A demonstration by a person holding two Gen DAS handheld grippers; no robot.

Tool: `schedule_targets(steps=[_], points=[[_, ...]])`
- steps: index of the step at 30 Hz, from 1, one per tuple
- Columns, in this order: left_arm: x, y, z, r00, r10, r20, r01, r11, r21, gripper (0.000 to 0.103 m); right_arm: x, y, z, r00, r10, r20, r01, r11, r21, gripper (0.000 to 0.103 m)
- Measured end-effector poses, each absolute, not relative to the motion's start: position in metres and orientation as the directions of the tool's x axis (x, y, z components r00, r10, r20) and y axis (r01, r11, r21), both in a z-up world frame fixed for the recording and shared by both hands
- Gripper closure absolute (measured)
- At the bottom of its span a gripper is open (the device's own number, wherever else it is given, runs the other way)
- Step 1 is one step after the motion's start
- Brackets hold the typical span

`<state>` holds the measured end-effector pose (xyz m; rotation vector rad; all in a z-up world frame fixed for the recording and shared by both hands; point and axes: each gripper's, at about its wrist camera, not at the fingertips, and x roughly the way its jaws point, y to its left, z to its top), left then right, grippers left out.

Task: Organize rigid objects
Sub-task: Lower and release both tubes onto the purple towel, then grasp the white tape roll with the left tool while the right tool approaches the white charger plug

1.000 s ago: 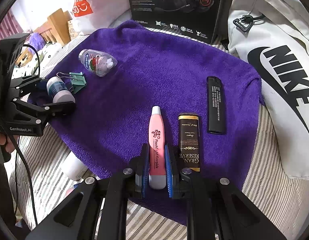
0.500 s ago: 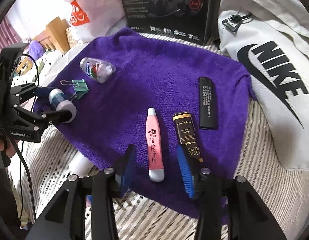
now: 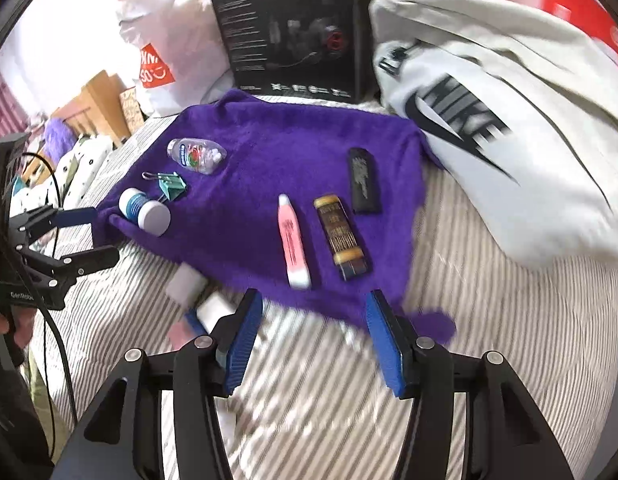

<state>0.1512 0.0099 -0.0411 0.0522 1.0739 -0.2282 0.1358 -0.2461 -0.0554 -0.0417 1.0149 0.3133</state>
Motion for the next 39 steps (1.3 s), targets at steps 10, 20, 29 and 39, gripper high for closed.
schedule_targets(steps=[10,20,29,39], points=[[0.139,-0.033,-0.062,0.477,-0.225,-0.85,0.241,0.963,-0.12,0.011,0.082,-0.281,-0.073,0.47,0.244,-0.848,-0.167,0.968,0.186,0.049],[0.153,-0.058,-0.081,0.457,-0.184,-0.871,0.241,0.967,-0.078,0.026,0.054,-0.293,-0.091,0.436,0.255,-0.863,-0.149,0.966,0.211,0.049],[0.156,-0.058,-0.08,0.432,-0.228,-0.873,0.233,0.963,-0.136,0.059,0.049,-0.29,-0.098,0.423,0.278,-0.862,-0.163,0.96,0.229,0.049],[0.154,-0.049,-0.082,0.433,-0.252,-0.866,0.21,0.962,-0.175,0.075,0.054,-0.278,-0.104,0.407,0.299,-0.863,-0.182,0.953,0.244,0.049]])
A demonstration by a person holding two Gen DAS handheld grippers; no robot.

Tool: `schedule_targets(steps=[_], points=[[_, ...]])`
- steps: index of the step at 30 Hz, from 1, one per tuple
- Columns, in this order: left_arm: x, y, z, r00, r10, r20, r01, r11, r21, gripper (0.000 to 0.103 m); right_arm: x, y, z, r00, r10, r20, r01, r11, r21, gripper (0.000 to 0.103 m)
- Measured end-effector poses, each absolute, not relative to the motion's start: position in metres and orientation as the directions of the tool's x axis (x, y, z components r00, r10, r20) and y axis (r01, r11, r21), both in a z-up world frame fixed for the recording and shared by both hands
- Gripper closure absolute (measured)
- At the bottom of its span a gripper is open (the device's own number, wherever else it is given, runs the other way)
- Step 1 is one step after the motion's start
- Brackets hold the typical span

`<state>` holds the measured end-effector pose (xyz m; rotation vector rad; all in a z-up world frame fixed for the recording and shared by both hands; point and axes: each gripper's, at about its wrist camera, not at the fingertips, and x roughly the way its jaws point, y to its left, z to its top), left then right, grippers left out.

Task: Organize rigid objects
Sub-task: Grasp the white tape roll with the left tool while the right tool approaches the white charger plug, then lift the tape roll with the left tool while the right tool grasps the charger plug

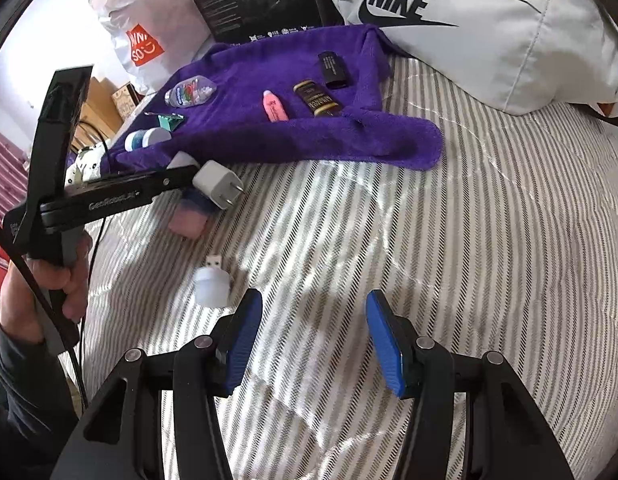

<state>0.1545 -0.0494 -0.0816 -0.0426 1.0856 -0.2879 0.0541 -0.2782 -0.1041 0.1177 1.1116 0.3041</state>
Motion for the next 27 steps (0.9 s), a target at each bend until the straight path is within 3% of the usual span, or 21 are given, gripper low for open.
schedule_targets(steps=[13,21,23,27], points=[[0.126,-0.002,-0.078,0.441,-0.217,-0.871,0.162,0.974,-0.16,0.075,0.111,-0.216,-0.1,0.424,0.369,-0.827,-0.323,0.915,0.243,0.049],[0.12,0.003,-0.079,0.437,-0.233,-0.869,0.169,0.97,-0.175,0.075,0.128,-0.195,-0.107,0.426,0.314,-0.848,-0.37,0.916,0.154,0.049],[0.12,0.004,-0.08,0.438,-0.237,-0.867,0.169,0.969,-0.18,0.075,0.13,-0.187,-0.109,0.431,0.299,-0.852,-0.389,0.913,0.124,0.052],[0.119,0.004,-0.079,0.442,-0.238,-0.865,0.172,0.969,-0.179,0.075,0.133,-0.18,-0.113,0.435,0.293,-0.851,-0.399,0.91,0.11,0.067]])
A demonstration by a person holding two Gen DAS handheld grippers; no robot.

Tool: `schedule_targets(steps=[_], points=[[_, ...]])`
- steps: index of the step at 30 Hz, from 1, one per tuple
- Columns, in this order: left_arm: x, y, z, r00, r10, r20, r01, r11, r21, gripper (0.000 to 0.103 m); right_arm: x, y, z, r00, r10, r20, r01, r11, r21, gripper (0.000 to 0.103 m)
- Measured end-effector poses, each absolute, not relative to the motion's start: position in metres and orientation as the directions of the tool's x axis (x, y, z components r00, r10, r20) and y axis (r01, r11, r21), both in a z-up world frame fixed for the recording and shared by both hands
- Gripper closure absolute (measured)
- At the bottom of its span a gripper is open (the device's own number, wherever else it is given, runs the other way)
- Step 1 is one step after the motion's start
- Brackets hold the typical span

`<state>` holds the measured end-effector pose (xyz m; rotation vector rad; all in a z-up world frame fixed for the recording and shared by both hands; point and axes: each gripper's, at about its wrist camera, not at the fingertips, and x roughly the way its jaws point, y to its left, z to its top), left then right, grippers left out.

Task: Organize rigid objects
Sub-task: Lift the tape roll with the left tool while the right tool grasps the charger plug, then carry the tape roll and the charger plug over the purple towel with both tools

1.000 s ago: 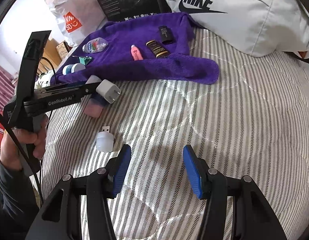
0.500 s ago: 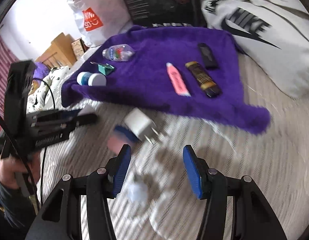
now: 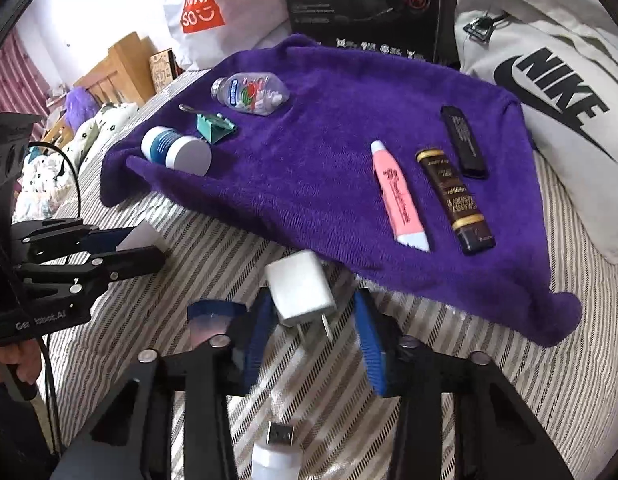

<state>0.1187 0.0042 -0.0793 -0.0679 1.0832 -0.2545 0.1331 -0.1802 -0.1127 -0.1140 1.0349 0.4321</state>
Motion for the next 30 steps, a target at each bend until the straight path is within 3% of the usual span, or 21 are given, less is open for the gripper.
schedule_targets(steps=[1,15,30], points=[[0.118,0.005,-0.079,0.445,-0.239,-0.863,0.173,0.969,-0.179,0.075,0.133,-0.179,-0.112,0.434,0.293,-0.852,-0.406,0.908,0.106,0.073],[0.11,0.016,-0.069,0.466,-0.247,-0.85,0.182,0.966,-0.182,0.075,0.118,-0.185,-0.106,0.428,0.264,-0.864,-0.391,0.916,0.087,0.073],[0.105,0.022,-0.039,0.493,-0.245,-0.835,0.173,0.968,-0.182,0.075,0.102,-0.215,-0.089,0.441,0.321,-0.838,-0.363,0.918,0.161,0.074]])
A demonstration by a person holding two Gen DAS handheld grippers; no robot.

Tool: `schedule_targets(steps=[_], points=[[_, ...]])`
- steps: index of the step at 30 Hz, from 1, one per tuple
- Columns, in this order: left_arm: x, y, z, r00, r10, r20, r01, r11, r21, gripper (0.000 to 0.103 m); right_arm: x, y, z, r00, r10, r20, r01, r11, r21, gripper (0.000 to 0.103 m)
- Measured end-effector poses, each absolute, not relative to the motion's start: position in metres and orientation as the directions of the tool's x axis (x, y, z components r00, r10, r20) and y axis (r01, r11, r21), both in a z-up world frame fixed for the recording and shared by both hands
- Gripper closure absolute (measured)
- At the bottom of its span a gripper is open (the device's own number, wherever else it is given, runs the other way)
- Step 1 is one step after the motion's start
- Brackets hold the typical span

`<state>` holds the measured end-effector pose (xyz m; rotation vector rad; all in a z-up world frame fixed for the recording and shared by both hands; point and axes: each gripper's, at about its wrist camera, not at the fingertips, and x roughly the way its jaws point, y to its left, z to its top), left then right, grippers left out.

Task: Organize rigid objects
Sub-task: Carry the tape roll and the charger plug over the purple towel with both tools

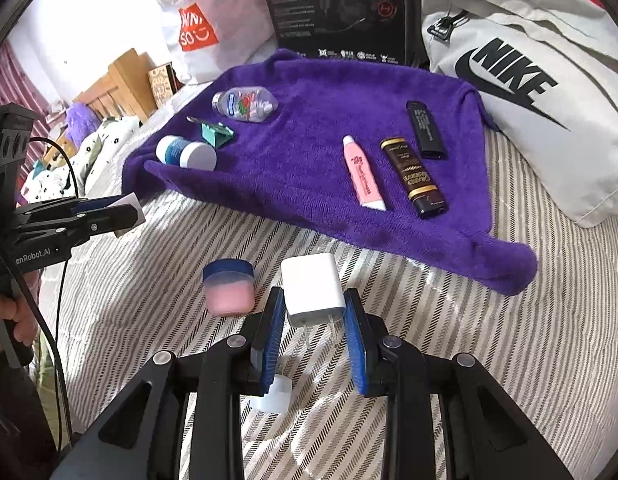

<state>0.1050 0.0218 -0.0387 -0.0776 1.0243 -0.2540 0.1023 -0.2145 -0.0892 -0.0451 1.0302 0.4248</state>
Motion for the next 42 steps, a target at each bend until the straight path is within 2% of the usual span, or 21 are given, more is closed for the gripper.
schedule_targets(steps=[18,32,42], points=[[0.163,-0.015,-0.008,0.504,-0.276,-0.818,0.249,0.954,-0.169,0.075,0.151,-0.235,-0.049,0.488,0.329,-0.808,-0.356,0.921,0.16,0.073],[0.248,-0.026,-0.036,0.441,-0.28,-0.853,0.24,0.952,-0.189,0.075,0.262,-0.207,-0.068,0.446,0.31,-0.84,-0.395,0.91,0.126,0.073],[0.271,-0.039,-0.063,0.404,-0.257,-0.878,0.242,0.956,-0.169,0.075,0.29,-0.195,-0.094,0.405,0.288,-0.868,-0.425,0.9,0.1,0.073]])
